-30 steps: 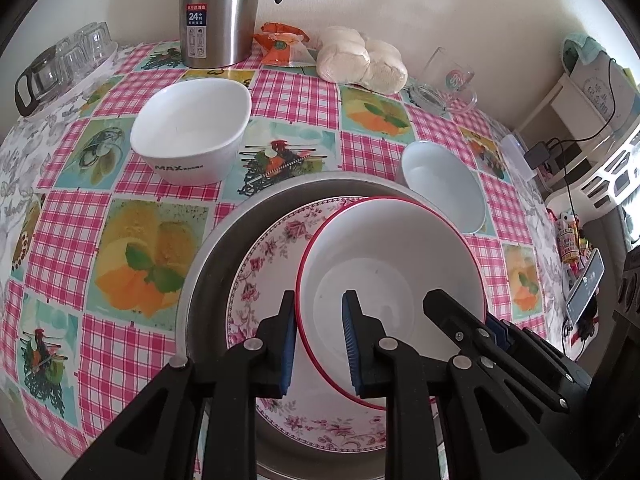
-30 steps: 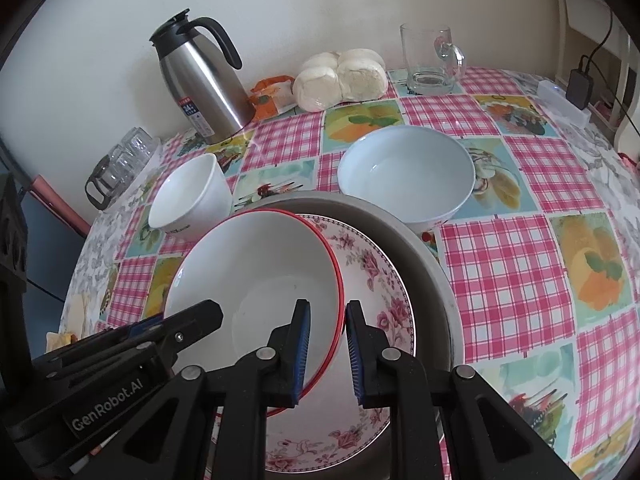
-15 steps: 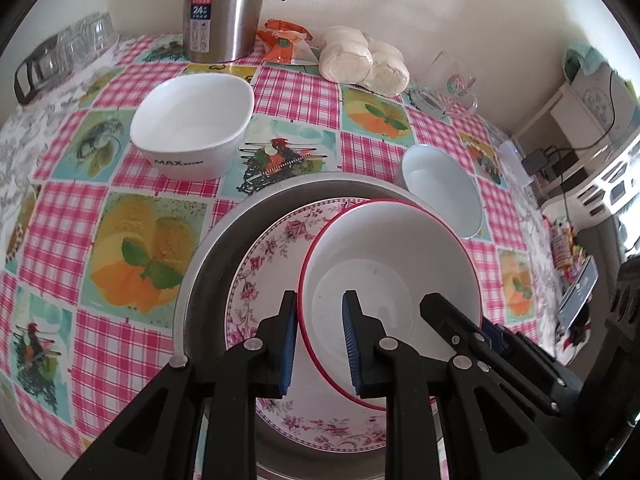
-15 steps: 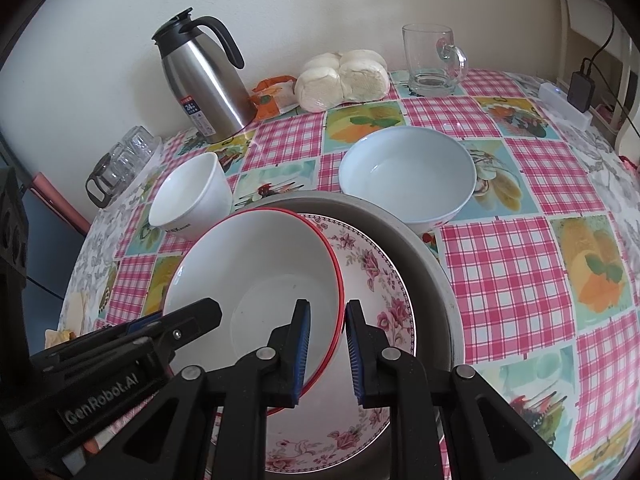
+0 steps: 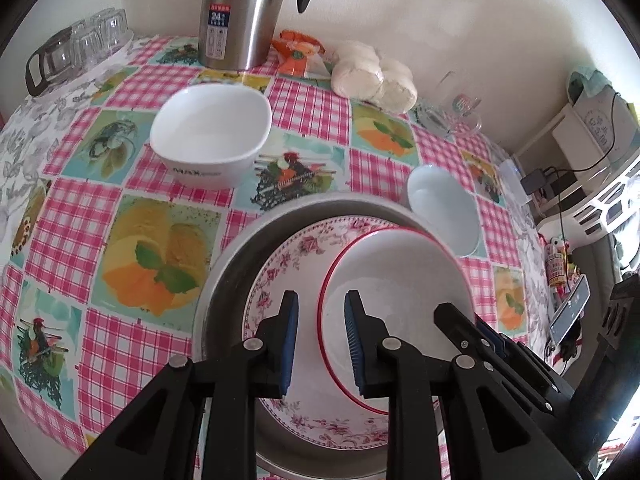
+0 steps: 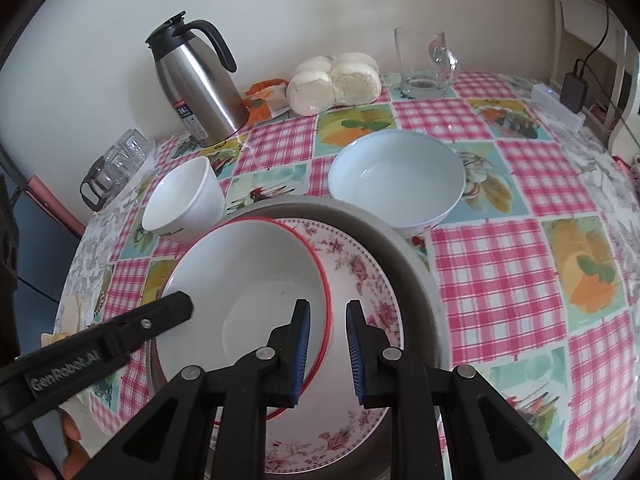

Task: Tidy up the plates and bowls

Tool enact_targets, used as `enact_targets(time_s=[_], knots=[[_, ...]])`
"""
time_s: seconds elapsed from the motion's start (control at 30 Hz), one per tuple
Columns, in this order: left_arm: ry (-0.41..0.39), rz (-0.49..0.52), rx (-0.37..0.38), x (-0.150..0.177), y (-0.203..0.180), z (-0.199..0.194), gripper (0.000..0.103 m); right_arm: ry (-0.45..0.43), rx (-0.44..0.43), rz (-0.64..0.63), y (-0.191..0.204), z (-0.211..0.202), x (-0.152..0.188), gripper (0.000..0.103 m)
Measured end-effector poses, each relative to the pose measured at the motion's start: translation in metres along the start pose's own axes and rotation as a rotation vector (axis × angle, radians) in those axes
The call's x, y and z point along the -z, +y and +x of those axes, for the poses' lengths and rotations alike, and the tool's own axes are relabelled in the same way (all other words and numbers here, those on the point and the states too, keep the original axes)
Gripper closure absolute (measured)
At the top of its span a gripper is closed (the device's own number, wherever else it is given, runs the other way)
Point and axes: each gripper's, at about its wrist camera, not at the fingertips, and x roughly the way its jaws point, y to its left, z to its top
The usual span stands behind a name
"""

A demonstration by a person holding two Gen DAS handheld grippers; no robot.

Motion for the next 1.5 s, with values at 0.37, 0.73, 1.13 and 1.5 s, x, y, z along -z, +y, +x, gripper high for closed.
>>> enact_targets(time_s=[0.37, 0.73, 1.13, 1.5], knots=[[-0.110, -0.039, 0.014, -0.011, 0.011, -0.038, 0.063, -0.088, -0.014, 0.007, -0.002, -0.031, -0.011, 0.083], [-0.080, -0.130, -0.044, -0.010, 0.037, -0.027, 0.035, -0.078, 0.010, 0.002, -0.002, -0.026, -0.009, 0.037], [-0.083, -0.139, -0.177, -0.008, 0.048, -0.016, 0.015, -0.080, 0.034, -0.020, -0.004, -0.021, -0.009, 0.000], [-0.148, -0.157, -0.311, -0.012, 0.060, -0.032, 0.001, -0.103, 0.054, -0.015, -0.007, -0.024, -0.009, 0.000]])
